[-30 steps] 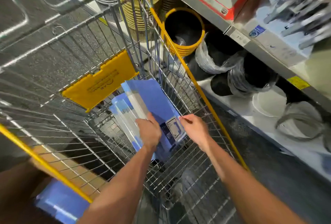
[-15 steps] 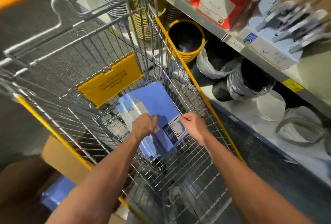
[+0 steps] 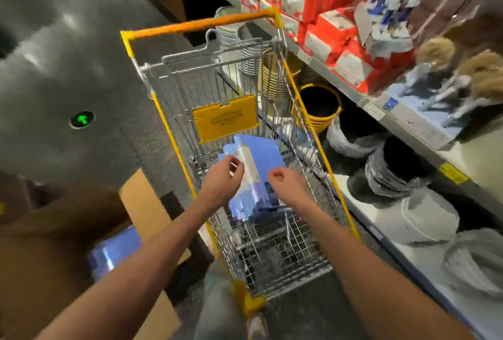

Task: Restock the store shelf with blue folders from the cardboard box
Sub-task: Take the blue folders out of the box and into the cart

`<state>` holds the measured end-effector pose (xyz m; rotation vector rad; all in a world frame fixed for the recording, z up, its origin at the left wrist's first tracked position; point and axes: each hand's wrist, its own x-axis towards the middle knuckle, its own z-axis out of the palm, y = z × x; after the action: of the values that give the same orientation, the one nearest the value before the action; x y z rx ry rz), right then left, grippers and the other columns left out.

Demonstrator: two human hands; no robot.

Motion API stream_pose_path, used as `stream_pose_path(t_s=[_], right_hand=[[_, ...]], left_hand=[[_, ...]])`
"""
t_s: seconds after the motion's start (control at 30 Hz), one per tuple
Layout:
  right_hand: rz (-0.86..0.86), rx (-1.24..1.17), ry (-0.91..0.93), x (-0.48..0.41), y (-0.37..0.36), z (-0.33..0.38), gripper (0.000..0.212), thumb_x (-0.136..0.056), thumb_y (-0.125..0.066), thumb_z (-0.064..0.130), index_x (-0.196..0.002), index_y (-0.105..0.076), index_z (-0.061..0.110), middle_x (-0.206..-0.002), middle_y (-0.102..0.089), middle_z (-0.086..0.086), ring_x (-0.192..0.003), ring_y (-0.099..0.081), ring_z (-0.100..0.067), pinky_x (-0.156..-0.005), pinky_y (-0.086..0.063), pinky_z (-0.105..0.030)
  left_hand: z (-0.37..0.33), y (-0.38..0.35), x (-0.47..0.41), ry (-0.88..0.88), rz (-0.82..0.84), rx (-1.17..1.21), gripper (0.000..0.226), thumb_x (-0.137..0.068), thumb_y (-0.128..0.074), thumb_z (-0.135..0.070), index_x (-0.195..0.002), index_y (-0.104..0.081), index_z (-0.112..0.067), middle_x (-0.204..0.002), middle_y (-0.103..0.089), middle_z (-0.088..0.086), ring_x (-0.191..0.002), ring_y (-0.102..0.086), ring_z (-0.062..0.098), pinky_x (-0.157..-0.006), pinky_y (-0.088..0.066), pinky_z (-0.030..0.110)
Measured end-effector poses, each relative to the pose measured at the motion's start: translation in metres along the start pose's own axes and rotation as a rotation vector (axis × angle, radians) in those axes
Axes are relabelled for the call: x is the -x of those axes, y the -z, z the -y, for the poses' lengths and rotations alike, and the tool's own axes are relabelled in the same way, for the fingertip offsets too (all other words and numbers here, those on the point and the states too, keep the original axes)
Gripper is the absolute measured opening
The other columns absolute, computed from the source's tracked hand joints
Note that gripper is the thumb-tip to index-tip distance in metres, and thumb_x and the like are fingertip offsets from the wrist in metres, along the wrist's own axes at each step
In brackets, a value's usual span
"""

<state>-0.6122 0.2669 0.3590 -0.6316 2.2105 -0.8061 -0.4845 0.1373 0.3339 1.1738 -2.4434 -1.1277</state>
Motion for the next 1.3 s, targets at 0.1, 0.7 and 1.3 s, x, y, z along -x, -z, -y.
stream_pose_path(t_s=[0.1, 0.7, 1.3], right_hand=[[0.043, 0.013, 0.108, 0.041, -0.014, 0.007, 0.032, -0.098, -0.053, 0.018, -0.067, -0.057, 0.011, -0.067, -0.055, -0.011, -0.062, -0.048, -0.02, -0.06, -0.041, -0.034], [0.585, 0.17, 0.399, 0.198, -0.232, 0.11, 0.023, -0.099, -0.054, 0.027, -0.11, -0.066, 0.011, -0.095, -0.068, -0.008, -0.086, -0.064, -0.026, -0.073, -0.049, -0.036], [0.737, 0.589, 0.184, 0.188, -0.533, 0.145, 0.028, -0.1, -0.047, 0.024, -0.099, -0.065, 0.002, -0.079, -0.058, -0.014, -0.08, -0.056, -0.03, -0.073, -0.044, -0.039]], left_hand=[[0.003, 0.019, 0.061, 0.0, -0.092, -0.009, 0.019, -0.103, -0.053, -0.034, -0.099, -0.06, -0.017, -0.083, -0.068, -0.002, -0.073, -0.065, 0.018, -0.064, -0.05, 0.034], [0.147, 0.15, 0.325, 0.471, -0.396, -0.021, 0.024, -0.104, -0.051, -0.04, -0.111, -0.061, -0.019, -0.097, -0.067, -0.008, -0.085, -0.065, 0.013, -0.077, -0.057, 0.038], [0.424, 0.222, 0.381, 0.846, -0.305, 0.395, 0.027, -0.103, -0.052, -0.035, -0.109, -0.063, -0.011, -0.073, -0.066, -0.004, -0.088, -0.071, 0.027, -0.079, -0.054, 0.036]])
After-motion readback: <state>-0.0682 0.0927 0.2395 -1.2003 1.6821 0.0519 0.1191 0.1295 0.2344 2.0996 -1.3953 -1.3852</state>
